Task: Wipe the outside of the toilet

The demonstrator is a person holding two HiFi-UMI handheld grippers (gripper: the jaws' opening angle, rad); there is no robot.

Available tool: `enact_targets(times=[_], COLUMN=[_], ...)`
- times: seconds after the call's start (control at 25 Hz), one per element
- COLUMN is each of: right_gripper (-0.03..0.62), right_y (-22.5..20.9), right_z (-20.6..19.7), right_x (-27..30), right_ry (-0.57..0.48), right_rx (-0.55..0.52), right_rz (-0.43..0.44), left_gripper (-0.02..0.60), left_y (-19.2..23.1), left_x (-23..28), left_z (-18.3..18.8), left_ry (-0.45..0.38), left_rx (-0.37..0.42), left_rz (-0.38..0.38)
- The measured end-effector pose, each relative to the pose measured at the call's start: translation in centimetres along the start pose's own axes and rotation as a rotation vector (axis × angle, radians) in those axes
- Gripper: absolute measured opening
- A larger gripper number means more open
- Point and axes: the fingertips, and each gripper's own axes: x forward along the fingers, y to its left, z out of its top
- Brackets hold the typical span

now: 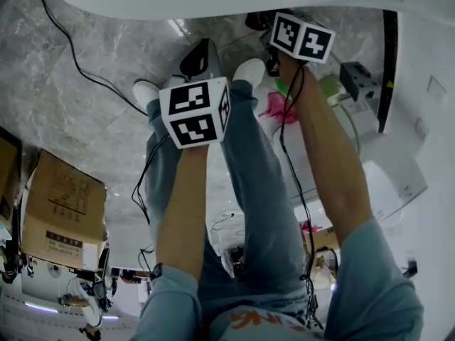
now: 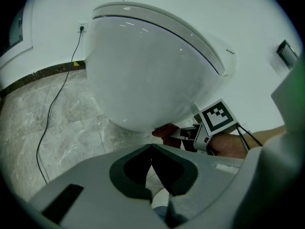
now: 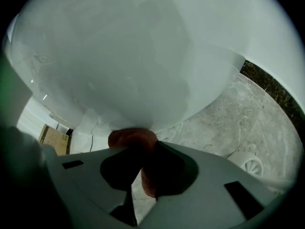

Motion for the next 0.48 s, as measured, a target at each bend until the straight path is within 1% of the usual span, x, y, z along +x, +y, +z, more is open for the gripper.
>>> enact_targets(times=[0.32, 0.48], right_gripper=[0.074, 0.074], right_y=[-5.0, -7.6], right_z=[1.9, 3.3], right_x=[-1.7, -3.0], right_ry=[-0.021, -0.035], right_rx=[0.031, 0.077], right_rz=[-0.030, -0.068], left_gripper=[-0.006, -0.006], left_y=[-4.1, -6.3], left_x=[1.6, 1.7], left_z=[-0.2, 0.0], left_ry=[0.031, 0.038], left_rx=[0.032, 0.043], left_rz=[-0.022, -0.031])
